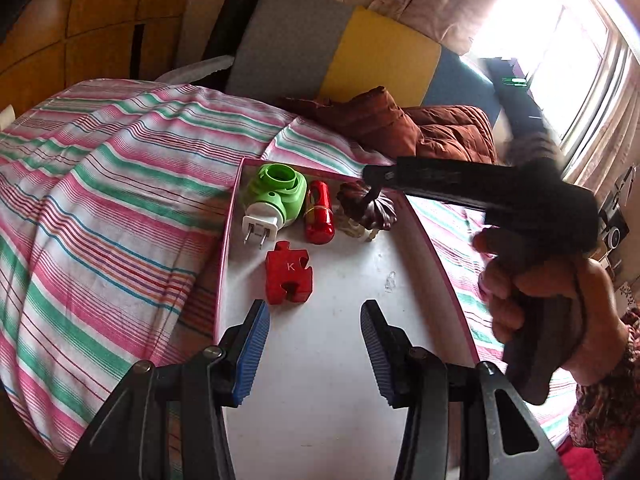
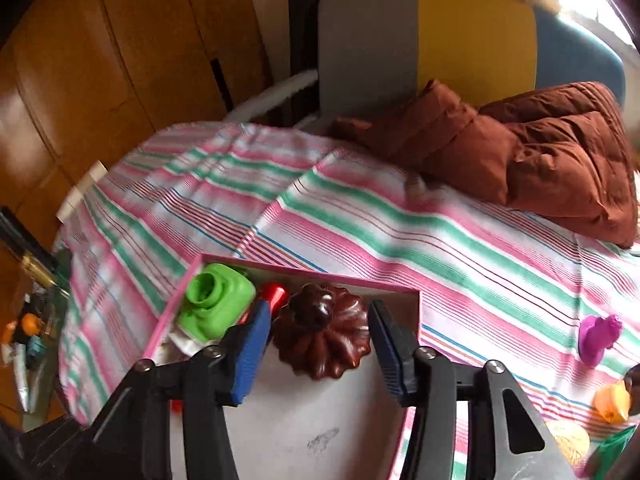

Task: Organize rigid objects
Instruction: 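Carry the brown brush into the tray and open the right tool, then reach the right tool to the green stamp and close on its handle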

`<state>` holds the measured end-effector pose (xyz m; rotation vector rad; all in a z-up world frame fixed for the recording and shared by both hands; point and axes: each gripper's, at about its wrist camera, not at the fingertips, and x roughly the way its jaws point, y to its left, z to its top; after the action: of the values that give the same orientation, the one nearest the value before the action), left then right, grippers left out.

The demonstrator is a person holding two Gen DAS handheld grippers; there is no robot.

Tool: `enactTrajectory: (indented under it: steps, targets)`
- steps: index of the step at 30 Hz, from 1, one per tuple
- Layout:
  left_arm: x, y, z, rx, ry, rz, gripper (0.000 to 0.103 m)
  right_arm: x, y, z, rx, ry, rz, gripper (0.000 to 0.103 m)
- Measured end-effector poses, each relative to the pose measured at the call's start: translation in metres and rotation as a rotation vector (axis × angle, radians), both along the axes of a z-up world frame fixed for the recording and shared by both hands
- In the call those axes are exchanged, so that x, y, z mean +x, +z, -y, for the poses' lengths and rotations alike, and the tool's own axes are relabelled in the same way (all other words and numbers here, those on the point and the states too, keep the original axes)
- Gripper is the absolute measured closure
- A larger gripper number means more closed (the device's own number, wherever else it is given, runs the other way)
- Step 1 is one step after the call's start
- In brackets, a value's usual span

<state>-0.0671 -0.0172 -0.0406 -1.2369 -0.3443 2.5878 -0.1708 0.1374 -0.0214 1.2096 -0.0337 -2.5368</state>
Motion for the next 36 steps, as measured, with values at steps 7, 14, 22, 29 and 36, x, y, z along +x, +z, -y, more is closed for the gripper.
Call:
enactTrajectory:
  steps: [7,14,22,29,36]
  targets:
    - [0.004,0.000,-0.006,0.009,-0.022,0.000,0.055,0.032,0.007,-0.022,-0.026,-0.022,0.013,0.050]
    - [0.013,0.005,-0.020,0.013,-0.066,-0.021,0.055,0.067,0.006,-0.044,-0.023,-0.067,0.030,0.046]
    - [0.027,0.014,-0.040,0.032,-0.153,-0.062,0.055,0.107,-0.004,-0.081,0.065,-0.137,0.054,0.044]
    - [0.042,0.021,-0.063,0.023,-0.220,-0.081,0.055,0.138,-0.013,-0.141,0.064,-0.230,0.091,0.044]
    - [0.055,0.022,-0.088,0.003,-0.282,-0.077,0.055,0.162,-0.025,-0.203,0.083,-0.343,0.126,0.044]
